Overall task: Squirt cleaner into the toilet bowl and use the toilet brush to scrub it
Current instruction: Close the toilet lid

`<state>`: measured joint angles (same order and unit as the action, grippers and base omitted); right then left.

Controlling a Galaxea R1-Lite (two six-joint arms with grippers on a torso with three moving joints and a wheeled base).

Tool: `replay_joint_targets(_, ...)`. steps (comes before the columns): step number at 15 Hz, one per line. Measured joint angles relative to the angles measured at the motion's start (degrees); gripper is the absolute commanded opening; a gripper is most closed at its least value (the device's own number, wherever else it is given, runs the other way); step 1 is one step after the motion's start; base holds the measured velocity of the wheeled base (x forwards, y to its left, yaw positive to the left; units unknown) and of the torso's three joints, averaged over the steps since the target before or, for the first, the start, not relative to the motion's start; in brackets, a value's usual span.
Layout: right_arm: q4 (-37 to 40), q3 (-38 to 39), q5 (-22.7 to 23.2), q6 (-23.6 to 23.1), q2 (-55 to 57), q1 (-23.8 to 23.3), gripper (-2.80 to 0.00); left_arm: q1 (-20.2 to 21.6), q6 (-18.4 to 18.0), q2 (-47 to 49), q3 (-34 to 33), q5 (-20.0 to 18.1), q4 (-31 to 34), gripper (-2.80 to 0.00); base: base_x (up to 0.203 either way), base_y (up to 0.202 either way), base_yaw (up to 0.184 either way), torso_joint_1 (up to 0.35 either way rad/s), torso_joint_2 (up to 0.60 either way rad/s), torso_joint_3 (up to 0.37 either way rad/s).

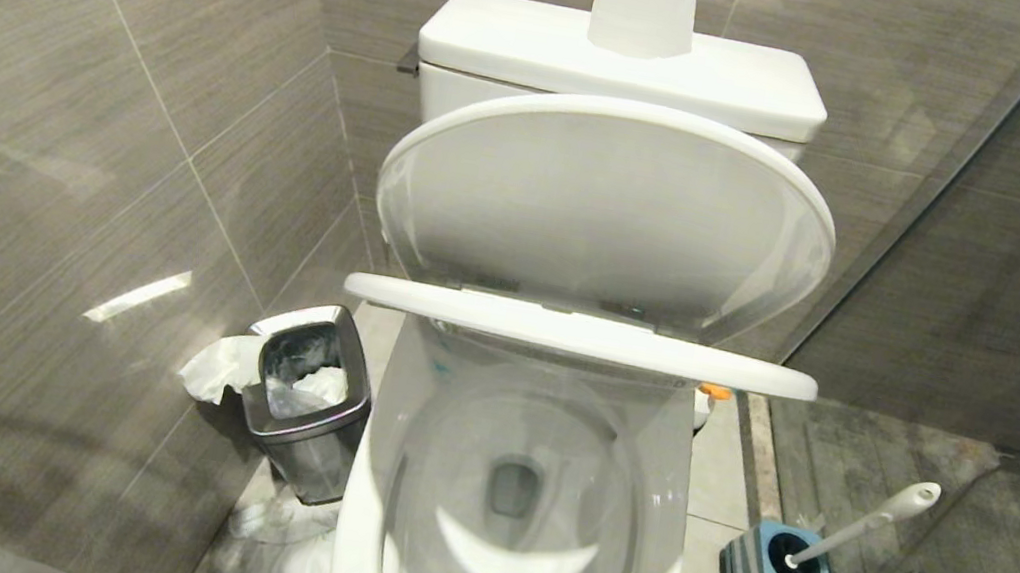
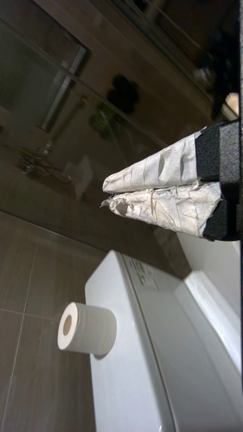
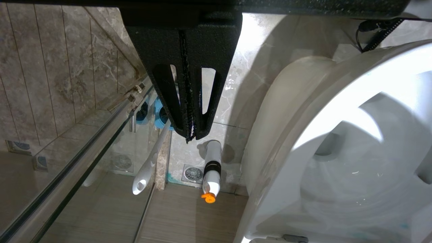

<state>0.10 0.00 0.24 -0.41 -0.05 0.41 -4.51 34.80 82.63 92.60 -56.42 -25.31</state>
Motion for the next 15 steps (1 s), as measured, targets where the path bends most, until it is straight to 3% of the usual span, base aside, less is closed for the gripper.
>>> replay_joint_targets(2, 0.0, 0.0, 0.0, 0.0, 0.0, 0.0, -2.80, 1.3, 11.2, 0.0, 9.6, -0.5, 9.3, -2.80, 0.000, 0.000, 0.000, 0.000, 0.00, 0.000)
replay_joint_targets(3, 0.0, 0.0, 0.0, 0.0, 0.0, 0.0, -2.80, 1.7, 13.9, 0.0, 13.0, -0.7, 15.1, -2.80, 0.000, 0.000, 0.000, 0.000, 0.00, 0.000)
replay_joint_targets(4, 0.0, 0.0, 0.0, 0.0, 0.0, 0.0, -2.80, 1.9, 13.7, 0.0, 15.0, -0.7, 21.2, -2.80, 0.000, 0.000, 0.000, 0.000, 0.00, 0.000)
replay_joint_targets(5, 0.0, 0.0, 0.0, 0.0, 0.0, 0.0, -2.80, 1.9, 10.7, 0.0, 16.2, -0.1, 27.2, -2.80, 0.000, 0.000, 0.000, 0.000, 0.00, 0.000)
replay_joint_targets(6, 0.0, 0.0, 0.0, 0.0, 0.0, 0.0, -2.80, 1.6, 5.2, -0.1, 17.0, 1.7, 33.0, -2.80, 0.000, 0.000, 0.000, 0.000, 0.00, 0.000)
replay_joint_targets(9, 0.0, 0.0, 0.0, 0.0, 0.0, 0.0, -2.80, -4.7, -17.6, -2.2, 17.8, 16.3, 52.5, -2.80, 0.000, 0.000, 0.000, 0.000, 0.00, 0.000)
replay_joint_targets(10, 0.0, 0.0, 0.0, 0.0, 0.0, 0.0, -2.80, -6.0, -22.2, -3.5, 17.9, 19.9, 58.1, -2.80, 0.000, 0.000, 0.000, 0.000, 0.00, 0.000)
replay_joint_targets(11, 0.0, 0.0, 0.0, 0.0, 0.0, 0.0, -2.80, -6.8, -25.2, -4.9, 17.9, 21.8, 63.8, -2.80, 0.000, 0.000, 0.000, 0.000, 0.00, 0.000)
replay_joint_targets(13, 0.0, 0.0, 0.0, 0.0, 0.0, 0.0, -2.80, -7.9, -26.7, -7.1, 16.4, 22.8, 73.7, -2.80, 0.000, 0.000, 0.000, 0.000, 0.00, 0.000)
replay_joint_targets(15, 0.0, 0.0, 0.0, 0.0, 0.0, 0.0, -2.80, -9.2, -28.6, -7.7, 15.4, 25.1, 78.7, -2.80, 0.000, 0.000, 0.000, 0.000, 0.00, 0.000)
